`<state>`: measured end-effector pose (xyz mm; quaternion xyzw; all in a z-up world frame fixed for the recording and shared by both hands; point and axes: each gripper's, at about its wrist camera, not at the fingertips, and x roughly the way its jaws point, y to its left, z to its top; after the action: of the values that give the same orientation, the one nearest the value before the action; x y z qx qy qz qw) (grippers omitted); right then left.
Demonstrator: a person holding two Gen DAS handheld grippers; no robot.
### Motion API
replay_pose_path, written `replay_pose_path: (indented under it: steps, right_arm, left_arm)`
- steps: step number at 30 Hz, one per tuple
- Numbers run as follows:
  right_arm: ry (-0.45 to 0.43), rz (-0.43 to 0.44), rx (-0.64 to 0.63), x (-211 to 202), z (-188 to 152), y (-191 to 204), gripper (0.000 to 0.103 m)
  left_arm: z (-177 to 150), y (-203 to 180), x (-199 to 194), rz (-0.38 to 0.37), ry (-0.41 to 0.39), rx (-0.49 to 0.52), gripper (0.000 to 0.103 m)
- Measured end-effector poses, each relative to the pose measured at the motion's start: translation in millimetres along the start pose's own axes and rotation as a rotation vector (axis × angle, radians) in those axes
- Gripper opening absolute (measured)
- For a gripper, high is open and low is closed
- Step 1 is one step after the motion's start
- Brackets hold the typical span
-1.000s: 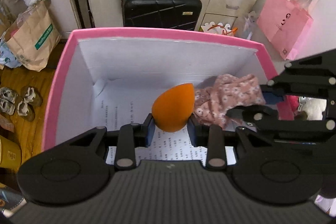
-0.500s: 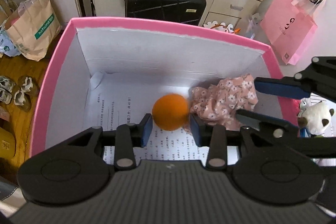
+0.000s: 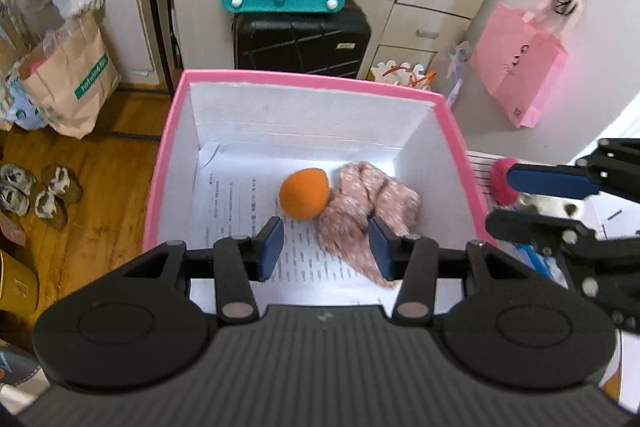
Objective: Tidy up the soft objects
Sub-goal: 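Withdraw both tools from the box back toward the table items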
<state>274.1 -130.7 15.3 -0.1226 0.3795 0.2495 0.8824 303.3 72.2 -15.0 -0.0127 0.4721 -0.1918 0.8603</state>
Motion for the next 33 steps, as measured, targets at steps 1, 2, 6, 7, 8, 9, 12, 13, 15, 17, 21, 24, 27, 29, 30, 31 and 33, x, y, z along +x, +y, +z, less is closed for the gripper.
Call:
replay_pose_path:
  steps: [1,2,6,7,8,9,12,13,15,17,21,24,27,29,30,31,33]
  right_arm:
    - [-0.006,0.005,0.016,-5,-2,0,0.035]
    - [-0.013,0.012,0.034,-12,-5,-1,0.035]
    - [-0.034,0.034,0.065,-36,-13,1,0.035]
    - [-0.035,0.041,0.07,-42,-15,2,0.035]
    - [-0.035,0.045,0.076,-49,-17,3,0.035]
    - [-0.035,0.048,0.08,-55,-19,4,0.035]
    - [-0.039,0.052,0.079,-75,-26,9,0.036]
    - [-0.039,0.053,0.08,-81,-30,11,0.036]
    - [-0.042,0.06,0.082,-93,-37,13,0.036]
    - [-0.047,0.063,0.083,-105,-46,15,0.039]
    - [-0.057,0.053,0.078,-129,-63,19,0.046]
    - [-0.051,0.034,0.082,-143,-79,23,0.049]
    - [-0.043,0.02,0.08,-153,-98,27,0.053]
    - [-0.036,0.013,0.082,-158,-110,30,0.056]
    - [-0.035,0.011,0.083,-162,-117,33,0.057]
    - [-0.033,0.009,0.082,-165,-123,35,0.058]
    - [-0.03,0.006,0.084,-171,-135,37,0.059]
  left_arm:
    - [-2,-2,-8,-0.007,-0.005,0.009,0.046]
    - [-4,-4,-18,-0.012,-0.011,0.021,0.046]
    - [-15,-18,-54,-0.021,-0.046,0.071,0.046]
    - [-17,-21,-62,-0.023,-0.054,0.083,0.046]
    - [-21,-25,-71,-0.027,-0.064,0.1,0.046]
    - [-24,-29,-79,-0.031,-0.071,0.115,0.046]
    - [-36,-44,-104,-0.04,-0.101,0.17,0.051]
    - [-40,-48,-111,-0.043,-0.107,0.186,0.054]
    - [-49,-57,-123,-0.046,-0.118,0.219,0.056]
    - [-60,-64,-134,-0.05,-0.124,0.248,0.058]
    - [-79,-79,-147,-0.055,-0.123,0.295,0.062]
    - [-91,-88,-152,-0.062,-0.104,0.316,0.063]
    - [-104,-99,-158,-0.062,-0.1,0.365,0.066]
    - [-112,-106,-163,-0.057,-0.102,0.39,0.07]
    - [-115,-108,-165,-0.057,-0.102,0.397,0.07]
    - [-119,-111,-167,-0.057,-0.099,0.403,0.072]
    - [-126,-118,-171,-0.062,-0.094,0.426,0.074]
